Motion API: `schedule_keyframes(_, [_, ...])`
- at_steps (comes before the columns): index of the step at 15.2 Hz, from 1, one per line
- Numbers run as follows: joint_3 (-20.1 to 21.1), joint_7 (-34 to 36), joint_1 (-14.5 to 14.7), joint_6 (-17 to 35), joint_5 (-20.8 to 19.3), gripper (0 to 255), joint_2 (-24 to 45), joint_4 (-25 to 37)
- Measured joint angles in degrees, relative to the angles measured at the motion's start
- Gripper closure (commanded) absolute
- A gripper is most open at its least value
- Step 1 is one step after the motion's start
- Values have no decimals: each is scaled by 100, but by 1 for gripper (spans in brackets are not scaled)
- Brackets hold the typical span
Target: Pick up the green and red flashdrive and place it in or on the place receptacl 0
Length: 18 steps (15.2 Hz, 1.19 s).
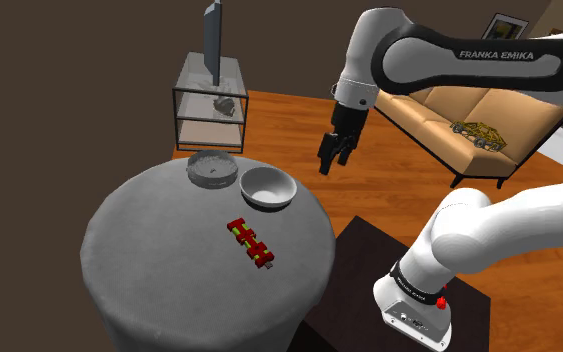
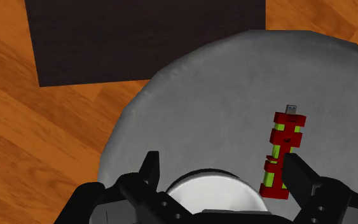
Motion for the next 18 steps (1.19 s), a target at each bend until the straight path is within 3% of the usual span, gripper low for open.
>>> schedule_keyframes(6, [642, 490, 178, 1254, 274, 0, 760, -323])
schedule_keyframes(11, [1182, 985, 253, 2217, 318, 0, 1672, -226])
schedule_keyframes(18, [1893, 1962, 192, 3504, -208, 0, 3268, 203])
